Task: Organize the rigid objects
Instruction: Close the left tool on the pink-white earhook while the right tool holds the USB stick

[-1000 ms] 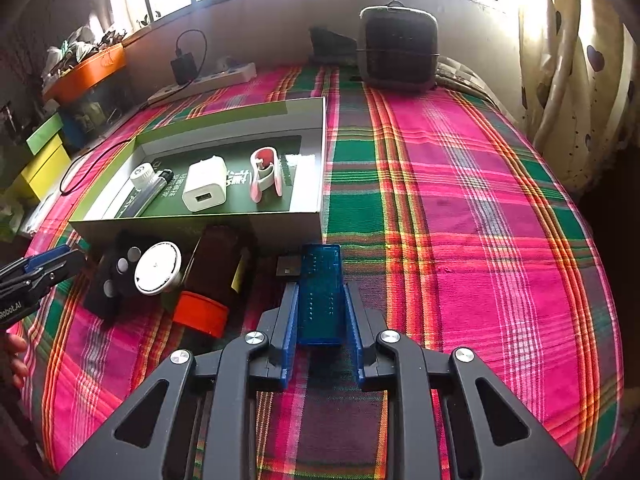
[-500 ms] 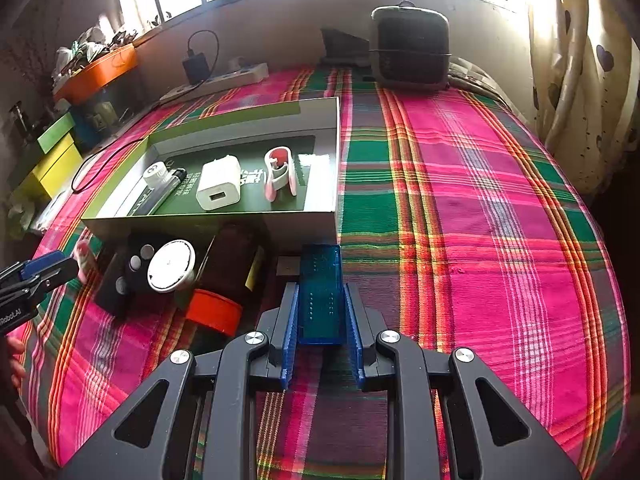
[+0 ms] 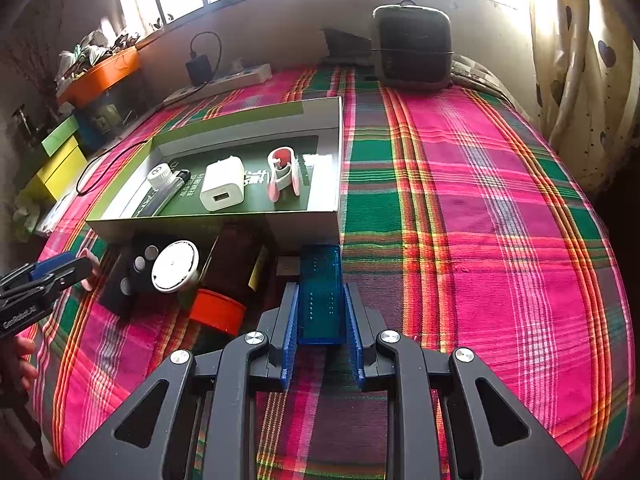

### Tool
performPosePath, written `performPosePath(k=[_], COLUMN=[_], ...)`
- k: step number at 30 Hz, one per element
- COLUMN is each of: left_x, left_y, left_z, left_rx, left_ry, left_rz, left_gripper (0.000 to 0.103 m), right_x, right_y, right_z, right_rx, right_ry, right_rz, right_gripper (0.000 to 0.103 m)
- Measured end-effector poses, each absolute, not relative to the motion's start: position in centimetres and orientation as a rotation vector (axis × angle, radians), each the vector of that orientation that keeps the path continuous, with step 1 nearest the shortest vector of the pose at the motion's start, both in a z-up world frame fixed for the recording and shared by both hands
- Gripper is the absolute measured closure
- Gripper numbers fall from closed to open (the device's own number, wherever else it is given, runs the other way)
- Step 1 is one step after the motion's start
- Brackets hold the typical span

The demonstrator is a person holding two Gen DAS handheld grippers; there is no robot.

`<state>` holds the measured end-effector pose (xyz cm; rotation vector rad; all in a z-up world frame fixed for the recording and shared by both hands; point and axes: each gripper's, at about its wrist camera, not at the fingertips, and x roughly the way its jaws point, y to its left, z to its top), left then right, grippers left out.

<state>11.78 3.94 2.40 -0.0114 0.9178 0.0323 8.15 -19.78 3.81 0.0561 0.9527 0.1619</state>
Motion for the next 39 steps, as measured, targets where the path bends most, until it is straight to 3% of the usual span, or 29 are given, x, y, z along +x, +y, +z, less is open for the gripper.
performPosePath(k=[39], left_x=[12.5], left_y=[8.0], left_z=[1.1], left_rx=[-0.029], left_ry=[0.894], left_rz=[0.048], left_gripper=[0.054], right_x=[8.2], right_y=[-18.7], right_z=[3.8], right_rx=[-0.048], right_ry=[0.959], right_rz=[0.084], right_gripper=[0.080])
